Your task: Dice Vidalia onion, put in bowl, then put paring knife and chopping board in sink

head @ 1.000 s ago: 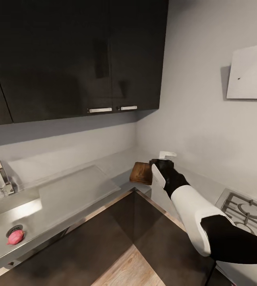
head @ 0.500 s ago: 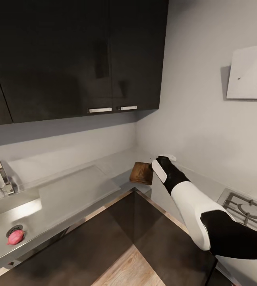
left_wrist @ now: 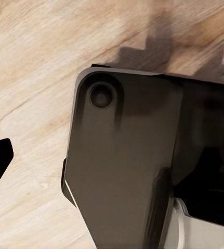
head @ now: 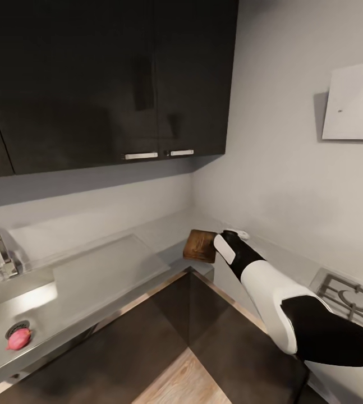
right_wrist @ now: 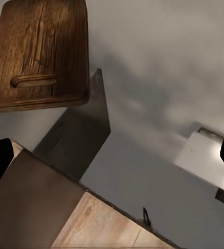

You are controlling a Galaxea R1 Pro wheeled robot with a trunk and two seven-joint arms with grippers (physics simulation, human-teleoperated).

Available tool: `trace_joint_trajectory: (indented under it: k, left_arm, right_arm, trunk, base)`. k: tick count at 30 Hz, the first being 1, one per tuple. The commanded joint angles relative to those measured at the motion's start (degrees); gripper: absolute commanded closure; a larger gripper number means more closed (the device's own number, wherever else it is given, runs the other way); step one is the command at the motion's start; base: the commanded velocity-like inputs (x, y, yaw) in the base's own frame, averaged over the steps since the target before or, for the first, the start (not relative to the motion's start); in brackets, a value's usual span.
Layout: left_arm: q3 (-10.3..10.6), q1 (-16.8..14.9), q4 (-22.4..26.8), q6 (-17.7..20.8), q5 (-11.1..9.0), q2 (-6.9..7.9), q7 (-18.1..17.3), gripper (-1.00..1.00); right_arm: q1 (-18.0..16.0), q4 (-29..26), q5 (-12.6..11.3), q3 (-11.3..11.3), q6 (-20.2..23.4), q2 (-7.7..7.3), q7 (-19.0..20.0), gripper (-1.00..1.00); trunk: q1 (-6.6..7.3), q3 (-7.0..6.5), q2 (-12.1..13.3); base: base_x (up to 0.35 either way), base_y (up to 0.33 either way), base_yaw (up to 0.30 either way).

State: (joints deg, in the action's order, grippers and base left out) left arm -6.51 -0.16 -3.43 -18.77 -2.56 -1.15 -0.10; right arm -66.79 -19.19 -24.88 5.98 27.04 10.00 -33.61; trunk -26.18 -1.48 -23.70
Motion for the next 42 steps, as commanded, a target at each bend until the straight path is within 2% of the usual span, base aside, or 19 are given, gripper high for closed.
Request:
trace_joint_trajectory:
  k: [1, 13, 20, 37, 42]
  left_arm:
    - [-0.17, -0.02, -0.14, -0.30, -0.25, 0.00, 0.00, -1.00]
    - [-0.17, -0.02, -0.45, -0.30, -0.25, -0.13, 0.01, -1.00]
    - [-0.17, -0.02, -0.52, -0.26, -0.28, -0.33, 0.09, -1.00]
    - [-0.26, -0.02, -0.47, -0.22, -0.33, -0.35, 0.19, -1.00]
    - [-0.24, -0.02, -0.46, -0.21, -0.33, -0.35, 0.19, -1.00]
  right_arm:
    - [0.00, 0.15, -0.17, 0.26, 0.30, 0.00, -0.32, -1.00]
    - [0.00, 0.71, -0.17, 0.35, 0.35, 0.00, -1.31, -1.00]
    - [0.00, 2.01, -0.27, 0.35, 0.39, 0.00, -2.04, -1.00]
    - [0.00, 2.35, -0.21, 0.27, 0.30, 0.00, -2.21, -1.00]
    - [0.05, 2.40, -0.17, 0.21, 0.30, 0.00, -3.25, -1.00]
  trunk:
    - [-0.04, 0.01, -0.02]
    - [-0.04, 0.01, -0.02]
    - [-0.04, 0.01, -0.02]
    - [-0.04, 0.01, -0.02]
    - [-0.04, 0.01, -0.02]
  base:
    - [0.218, 0.000, 0.000]
    - [0.255, 0.000, 0.000]
    - [0.056, 0.000, 0.011]
    - [0.001, 0.000, 0.259]
    - [0.000, 0.000, 0.073]
